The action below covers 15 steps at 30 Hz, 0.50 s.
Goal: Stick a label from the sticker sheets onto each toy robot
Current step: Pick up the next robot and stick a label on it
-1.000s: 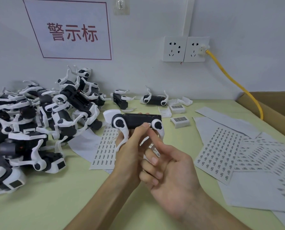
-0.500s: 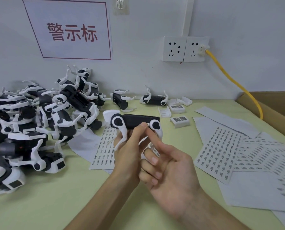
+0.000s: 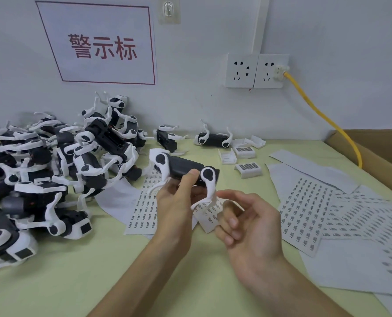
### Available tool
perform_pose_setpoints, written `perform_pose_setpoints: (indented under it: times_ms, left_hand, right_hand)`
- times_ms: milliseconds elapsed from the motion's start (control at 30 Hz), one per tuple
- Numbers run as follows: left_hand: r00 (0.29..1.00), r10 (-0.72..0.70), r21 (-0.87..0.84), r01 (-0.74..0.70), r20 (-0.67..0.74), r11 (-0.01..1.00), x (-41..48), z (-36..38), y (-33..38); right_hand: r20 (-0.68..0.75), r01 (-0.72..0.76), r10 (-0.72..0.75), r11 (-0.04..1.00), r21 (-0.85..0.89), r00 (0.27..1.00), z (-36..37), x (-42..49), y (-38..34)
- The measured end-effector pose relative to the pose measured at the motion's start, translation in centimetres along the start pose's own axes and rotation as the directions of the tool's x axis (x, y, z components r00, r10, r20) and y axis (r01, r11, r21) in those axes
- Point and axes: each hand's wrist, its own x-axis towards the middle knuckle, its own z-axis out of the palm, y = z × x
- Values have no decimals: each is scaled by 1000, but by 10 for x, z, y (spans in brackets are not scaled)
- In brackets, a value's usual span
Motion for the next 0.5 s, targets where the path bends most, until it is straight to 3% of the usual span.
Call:
perform_pose_setpoints:
  times_ms: [200,500]
  left_hand:
    - [983,-88,-75,100,160,992,-5,2,-1]
    - [935,-1,-74,29,353,997,-4,-3,1]
  right_hand:
    - [-144,36,-45,997,-67,989,-8,11,-4]
    - [-68,176,-196,956,-233,978,-8,17,-4]
